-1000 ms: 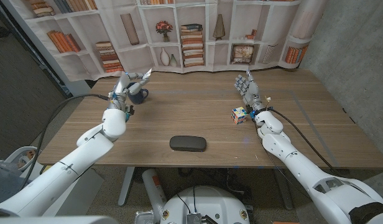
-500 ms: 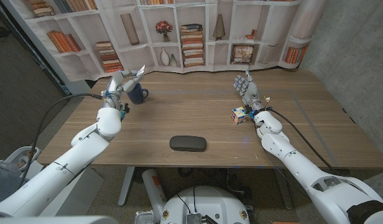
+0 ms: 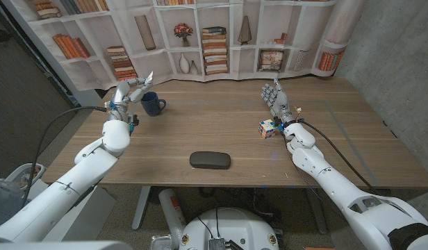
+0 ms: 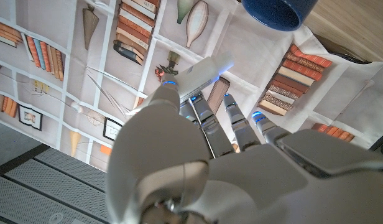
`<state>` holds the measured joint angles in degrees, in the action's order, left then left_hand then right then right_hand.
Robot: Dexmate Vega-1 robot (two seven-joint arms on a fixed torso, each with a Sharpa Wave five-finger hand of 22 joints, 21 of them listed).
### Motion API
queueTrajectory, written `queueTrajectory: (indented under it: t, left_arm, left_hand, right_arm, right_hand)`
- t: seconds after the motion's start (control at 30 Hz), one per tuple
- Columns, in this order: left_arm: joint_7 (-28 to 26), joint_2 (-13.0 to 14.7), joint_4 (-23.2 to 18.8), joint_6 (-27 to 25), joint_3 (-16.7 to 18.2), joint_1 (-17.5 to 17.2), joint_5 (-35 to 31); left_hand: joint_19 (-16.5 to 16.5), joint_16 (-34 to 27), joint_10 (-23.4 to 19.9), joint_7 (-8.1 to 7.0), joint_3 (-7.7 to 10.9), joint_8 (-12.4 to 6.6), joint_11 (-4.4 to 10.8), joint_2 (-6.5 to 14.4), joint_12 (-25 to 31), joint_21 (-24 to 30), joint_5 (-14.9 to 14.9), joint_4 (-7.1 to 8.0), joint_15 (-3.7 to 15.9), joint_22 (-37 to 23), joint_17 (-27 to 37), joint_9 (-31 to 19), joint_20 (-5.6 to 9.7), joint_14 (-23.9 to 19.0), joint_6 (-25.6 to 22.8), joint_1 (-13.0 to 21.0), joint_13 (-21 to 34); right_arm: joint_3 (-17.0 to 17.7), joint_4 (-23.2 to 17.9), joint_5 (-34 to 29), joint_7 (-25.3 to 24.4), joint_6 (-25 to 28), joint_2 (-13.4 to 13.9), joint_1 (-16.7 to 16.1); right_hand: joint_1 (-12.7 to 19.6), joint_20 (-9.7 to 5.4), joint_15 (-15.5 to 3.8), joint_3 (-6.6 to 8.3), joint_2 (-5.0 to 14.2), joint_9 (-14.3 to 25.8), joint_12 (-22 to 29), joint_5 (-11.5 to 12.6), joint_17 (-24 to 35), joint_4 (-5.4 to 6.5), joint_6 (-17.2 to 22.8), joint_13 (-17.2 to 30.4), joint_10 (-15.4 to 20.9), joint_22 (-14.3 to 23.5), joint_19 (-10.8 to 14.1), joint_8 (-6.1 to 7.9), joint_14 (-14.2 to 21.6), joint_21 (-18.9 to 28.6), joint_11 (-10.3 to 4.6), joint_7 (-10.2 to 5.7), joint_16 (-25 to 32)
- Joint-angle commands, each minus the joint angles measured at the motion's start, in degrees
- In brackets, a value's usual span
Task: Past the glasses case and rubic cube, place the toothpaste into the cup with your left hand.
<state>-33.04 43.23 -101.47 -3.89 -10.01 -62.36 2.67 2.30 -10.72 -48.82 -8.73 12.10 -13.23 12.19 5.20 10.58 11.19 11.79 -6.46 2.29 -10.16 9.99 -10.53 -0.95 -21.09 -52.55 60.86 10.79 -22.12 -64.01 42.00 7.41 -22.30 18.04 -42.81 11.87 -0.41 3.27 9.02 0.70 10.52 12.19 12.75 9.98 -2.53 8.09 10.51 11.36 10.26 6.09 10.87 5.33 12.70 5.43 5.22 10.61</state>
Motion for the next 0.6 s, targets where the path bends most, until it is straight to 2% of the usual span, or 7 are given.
queueTrajectory:
  t: [0.03, 0.3, 0.6]
  left_arm:
    - [-1.1, -0.7, 2.6, 1.9, 0.6, 0.1, 1.2]
    - [-0.5, -1.6, 6.1, 3.2, -1.2, 2.5, 1.3]
    - [-1.2, -2.0, 6.7, 2.5, -2.9, 4.3, 0.4]
  left_hand:
    - [0.1, -0.2, -0.7, 0.01, 0.37, -0.20, 0.11, -0.3, 0.3, 0.2, 0.4, -0.05, 7.56, -0.1, 0.1, -0.1, -0.13, -0.4, -0.5, 0.2, 0.3]
    - [0.1, -0.2, -0.7, -0.09, 0.46, -0.11, 0.13, -0.3, 0.3, 0.2, 0.3, -0.08, 7.49, -0.1, 0.1, -0.1, -0.14, -0.4, -0.5, 0.3, 0.3]
    - [0.1, -0.1, -0.5, 0.03, 0.50, -0.04, 0.14, -0.4, 0.2, 0.2, 0.3, -0.10, 7.53, -0.1, 0.1, -0.1, -0.22, -0.3, -0.5, 0.3, 0.3]
  right_arm:
    - [0.0, -2.2, -0.5, -0.4, 0.7, 1.3, -0.3]
    - [0.4, -4.7, -0.8, -1.2, 0.7, 2.6, -1.2]
    - [0.6, -5.8, -0.8, -1.5, 0.7, 3.1, -1.7]
  right_hand:
    - [0.1, 0.07, -0.06, 0.06, 0.45, 0.2, 0.0, -0.2, 0.3, -0.41, 0.6, 0.1, 0.4, 0.2, 0.6, 0.27, 0.5, -0.2, 0.15, -0.03, 0.1]
    - [0.0, 0.01, -0.10, 0.02, 0.47, 0.2, 0.0, -0.2, 0.3, -0.43, 0.6, 0.1, 0.4, 0.2, 0.7, 0.28, 0.6, -0.2, 0.17, -0.03, 0.1]
    - [0.0, 0.01, -0.16, -0.03, 0.49, 0.2, 0.0, -0.2, 0.3, -0.46, 0.6, 0.1, 0.5, 0.2, 0.7, 0.28, 0.6, -0.3, 0.13, -0.02, 0.1]
